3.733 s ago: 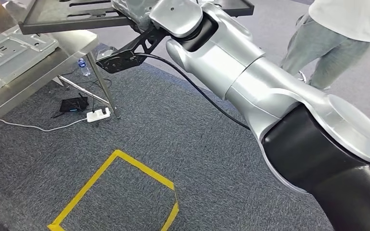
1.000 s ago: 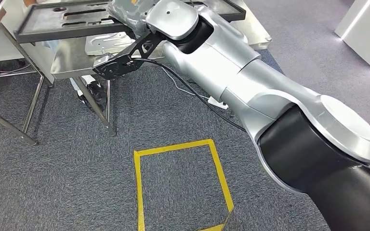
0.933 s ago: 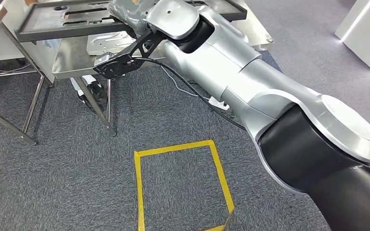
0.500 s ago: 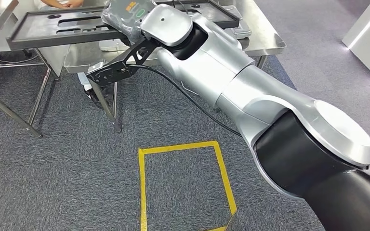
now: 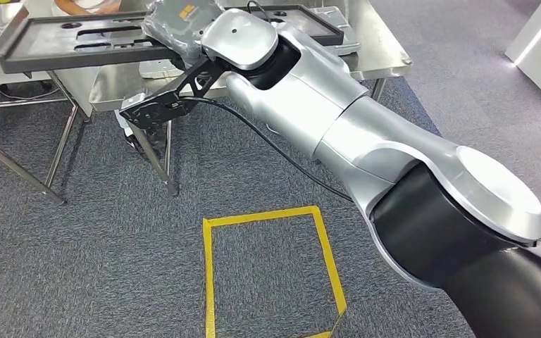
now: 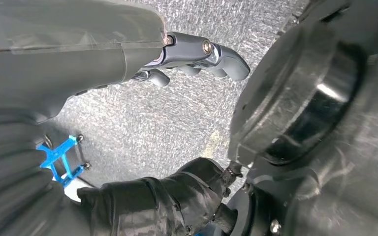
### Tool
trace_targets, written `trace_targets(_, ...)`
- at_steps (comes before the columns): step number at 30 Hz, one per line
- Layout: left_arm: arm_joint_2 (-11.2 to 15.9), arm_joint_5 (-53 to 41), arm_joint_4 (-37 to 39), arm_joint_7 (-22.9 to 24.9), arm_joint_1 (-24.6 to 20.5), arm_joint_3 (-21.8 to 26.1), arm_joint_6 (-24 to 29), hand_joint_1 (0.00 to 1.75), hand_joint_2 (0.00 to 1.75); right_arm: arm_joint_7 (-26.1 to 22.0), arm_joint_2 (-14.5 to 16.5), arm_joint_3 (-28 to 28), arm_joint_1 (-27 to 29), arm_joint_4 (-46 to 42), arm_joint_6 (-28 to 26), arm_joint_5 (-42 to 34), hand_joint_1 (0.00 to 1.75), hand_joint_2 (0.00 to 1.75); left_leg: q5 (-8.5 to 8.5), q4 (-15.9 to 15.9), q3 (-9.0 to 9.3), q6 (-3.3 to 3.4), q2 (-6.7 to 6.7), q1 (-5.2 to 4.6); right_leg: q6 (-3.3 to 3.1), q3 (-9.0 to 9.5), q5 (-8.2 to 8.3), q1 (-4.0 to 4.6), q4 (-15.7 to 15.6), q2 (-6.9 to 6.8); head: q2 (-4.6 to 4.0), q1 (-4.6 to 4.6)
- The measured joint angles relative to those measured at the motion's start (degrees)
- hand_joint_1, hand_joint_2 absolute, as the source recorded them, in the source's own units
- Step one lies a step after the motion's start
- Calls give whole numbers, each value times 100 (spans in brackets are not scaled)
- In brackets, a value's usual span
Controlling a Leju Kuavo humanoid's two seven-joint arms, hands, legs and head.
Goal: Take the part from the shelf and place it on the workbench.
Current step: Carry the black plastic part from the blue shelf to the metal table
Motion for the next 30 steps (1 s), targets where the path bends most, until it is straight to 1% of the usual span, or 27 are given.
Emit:
trace_targets(1,-3,-11,1,2,-5,4,-4,0,175,0,0,2,-11,-4,0,-15,175,175,130,-374,191,-3,15,0,22,-2,-12,3,15,0,0,0)
trace_targets(2,-6,-26,1,5,-10,8,-11,0,175,0,0,3,-27,-8,-1,-31,175,175,215,-683,348,19,21,-10,50,-12,-25,12,34,2,0,-1)
trace_targets(3,-10,-44,2,11,-15,11,-19,0,175,0,0,3,-39,-11,-1,-49,175,175,238,-861,438,52,23,-24,79,-21,-31,25,44,4,0,0)
trace_targets(4,-15,-59,2,19,-19,13,-27,0,175,0,0,4,-46,-13,-1,-65,175,175,213,-919,462,93,18,-42,104,-29,-31,36,43,5,0,0)
trace_targets(5,-17,-72,2,25,-20,14,-33,0,175,0,1,4,-50,-13,-1,-79,175,175,222,-932,463,145,6,-51,131,-32,-29,40,38,4,0,0)
trace_targets(7,-21,-86,2,34,-21,19,-41,0,175,0,0,5,-53,-15,0,-101,175,175,238,-954,474,222,-4,-37,189,-60,-73,34,77,1,0,4)
trace_targets(8,-23,-91,3,36,-23,23,-45,0,175,1,1,6,-58,-18,0,-116,175,175,245,-969,485,263,-7,-29,214,-121,-160,32,210,4,0,8)
trace_targets(9,-24,-103,4,40,-26,32,-51,0,175,2,1,8,-62,-25,0,-137,175,175,245,-979,495,299,-9,-26,229,-249,-304,29,479,9,0,10)
trace_targets(11,-28,-139,5,48,-29,54,-67,0,175,7,2,21,-53,-37,1,-186,175,175,233,-979,501,348,-15,-39,235,-627,-627,27,1247,17,0,11)
trace_targets(12,-32,-157,7,52,-29,65,-74,0,175,11,1,37,-41,-41,1,-205,175,175,227,-977,504,360,-21,-46,231,-803,-713,26,1563,19,0,11)
trace_targets(13,-36,-170,8,56,-27,73,-83,0,175,17,1,59,-29,-42,2,-217,175,175,219,-973,509,365,-30,-51,223,-888,-694,27,1684,19,0,11)
trace_targets(14,-41,-181,11,60,-26,79,-91,0,175,25,0,80,-20,-42,2,-231,175,175,209,-968,519,367,-40,-58,203,-864,-566,29,1574,20,0,12)
trace_targets(15,-45,-192,15,62,-26,88,-101,0,175,33,0,96,-19,-43,2,-244,175,175,195,-963,536,362,-51,-65,172,-730,-359,35,1253,22,0,13)
trace_targets(16,-54,-202,18,64,-28,98,-111,0,175,41,1,105,-24,-46,1,-260,175,175,179,-959,549,352,-61,-68,128,-547,-156,49,833,30,0,11)
trace_targets(17,-61,-210,21,65,-34,107,-120,0,175,47,2,107,-33,-54,-1,-279,175,175,160,-952,555,335,-70,-82,94,-361,-10,64,446,35,0,7)
trace_targets(18,-67,-216,22,67,-38,114,-128,0,175,50,3,108,-39,-63,-3,-296,175,175,148,-951,556,311,-75,-87,71,-231,65,77,183,39,0,5)
trace_targets(19,-72,-221,23,71,-42,117,-133,0,175,53,5,110,-43,-70,-4,-309,175,175,141,-953,553,284,-77,-85,58,-169,70,92,60,42,0,4)
trace_targets(20,-73,-225,25,75,-46,121,-137,0,175,55,6,115,-45,-76,-4,-316,175,175,138,-962,554,252,-79,-83,55,-144,59,100,30,41,0,6)
trace_targets(22,-75,-229,26,81,-45,136,-142,0,175,58,15,128,-45,-85,-5,-321,175,175,111,-957,555,191,-66,-63,21,-94,74,79,-34,36,1,8)
trace_targets(23,-77,-229,26,81,-48,145,-146,0,175,60,20,135,-52,-90,-6,-321,175,175,55,-869,519,158,-53,-61,-2,-54,78,58,-75,27,1,-1)
trace_targets(24,-78,-229,27,81,-50,155,-149,0,175,62,26,140,-60,-96,-6,-322,175,175,-46,-672,427,128,-38,-57,-23,-13,81,36,-112,18,1,-10)
trace_targets(25,-79,-230,30,83,-49,161,-150,0,175,64,30,145,-65,-99,-5,-324,175,175,-178,-362,278,97,-25,-49,-37,14,71,32,-125,12,0,-16)
trace_targets(26,-79,-231,33,83,-44,166,-152,0,175,64,30,154,-65,-100,-4,-330,175,175,-310,7,76,67,-19,-40,-50,33,56,27,-127,11,0,-21)
trace_targets(27,-79,-232,36,84,-34,170,-151,0,175,62,31,169,-55,-101,-3,-339,175,175,-385,325,-115,42,-17,-29,-55,49,39,26,-125,15,0,-21)
trace_targets(28,-79,-233,38,85,-23,177,-151,0,175,60,31,184,-40,-103,-2,-349,175,175,-364,489,-243,22,-14,-18,-54,68,19,24,-121,22,0,-21)
trace_targets(29,-79,-235,40,85,-15,187,-151,0,175,57,32,199,-26,-104,0,-358,175,175,-236,442,-272,7,-12,-8,-46,90,-6,22,-113,28,0,-21)
trace_targets(30,-79,-237,43,85,-11,202,-151,0,175,57,32,214,-21,-104,1,-366,175,175,-26,188,-195,-3,-7,1,-31,116,-36,17,-100,32,0,-21)
